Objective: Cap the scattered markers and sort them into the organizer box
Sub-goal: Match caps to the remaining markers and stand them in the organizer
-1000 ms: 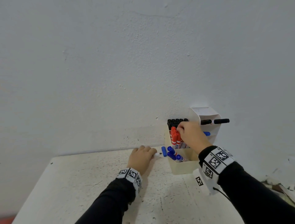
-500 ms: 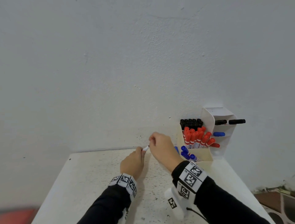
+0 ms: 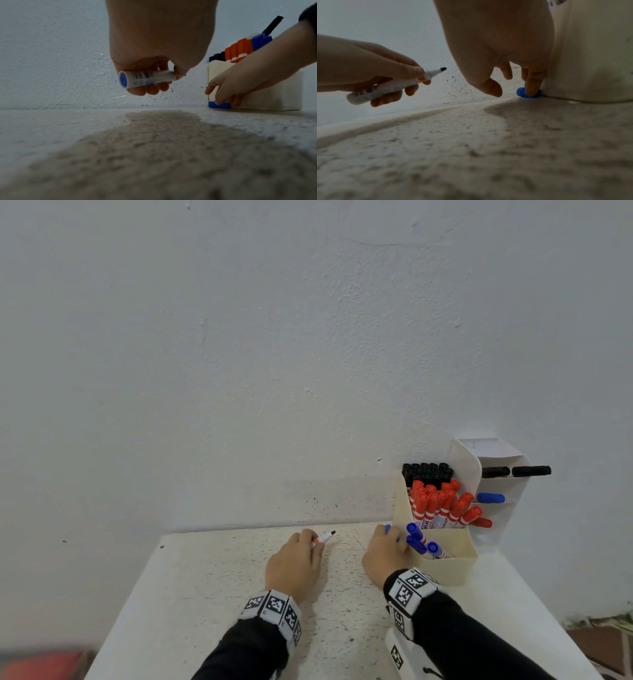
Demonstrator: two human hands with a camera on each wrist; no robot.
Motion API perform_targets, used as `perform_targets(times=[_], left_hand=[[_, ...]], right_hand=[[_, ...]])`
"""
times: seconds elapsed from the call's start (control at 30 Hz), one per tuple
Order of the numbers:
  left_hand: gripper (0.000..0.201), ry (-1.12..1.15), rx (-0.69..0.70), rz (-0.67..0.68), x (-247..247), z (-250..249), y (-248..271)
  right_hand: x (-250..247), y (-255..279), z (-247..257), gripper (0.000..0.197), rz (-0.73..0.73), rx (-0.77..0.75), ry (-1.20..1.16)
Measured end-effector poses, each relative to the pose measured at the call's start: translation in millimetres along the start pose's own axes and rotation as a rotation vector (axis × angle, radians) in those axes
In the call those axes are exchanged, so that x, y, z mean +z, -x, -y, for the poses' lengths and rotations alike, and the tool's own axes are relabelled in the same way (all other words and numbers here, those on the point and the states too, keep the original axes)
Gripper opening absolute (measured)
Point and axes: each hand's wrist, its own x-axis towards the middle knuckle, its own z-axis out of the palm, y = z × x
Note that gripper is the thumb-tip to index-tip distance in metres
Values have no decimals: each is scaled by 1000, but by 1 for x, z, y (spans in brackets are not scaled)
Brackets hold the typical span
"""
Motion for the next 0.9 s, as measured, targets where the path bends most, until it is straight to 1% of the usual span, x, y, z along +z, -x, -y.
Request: perform_targets(times=[0.07, 0.13, 0.17, 0.33, 0.43, 0.5, 0.57, 0.63, 0.7, 0.8, 0.9], left_hand=[[35, -1, -5, 6, 0, 1, 0], [35, -3, -6, 11, 0, 1, 1], [35, 1, -10, 11, 0, 1, 1], [30, 50, -9, 9, 2, 2, 0], [30, 77, 0, 11, 1, 3, 1], [32, 31, -4, 0, 0, 1, 2], [33, -35, -24, -20, -2, 1, 3], [33, -72, -36, -28, -2, 1, 3], [33, -75, -26, -23, -1, 1, 3], [34, -62, 5, -11, 0, -2, 4], [34, -12, 15, 12, 1, -1, 3]], right_hand=[[0, -2, 0, 57, -38, -8, 50], [0, -5, 1, 69, -20, -5, 85], [1, -6, 2, 69, -9, -5, 92], [0, -7, 1, 43, -8, -31, 63], [-1, -6, -1, 33, 0, -105, 76], [1, -8, -1, 32, -12, -174, -37], [4, -10, 2, 34, -33, -251, -258], [3, -10, 5, 33, -41, -343, -419], [1, -7, 7, 31, -11, -432, -487], [0, -2, 8, 30, 60, -533, -505], [1, 0, 8, 27, 90, -550, -532]])
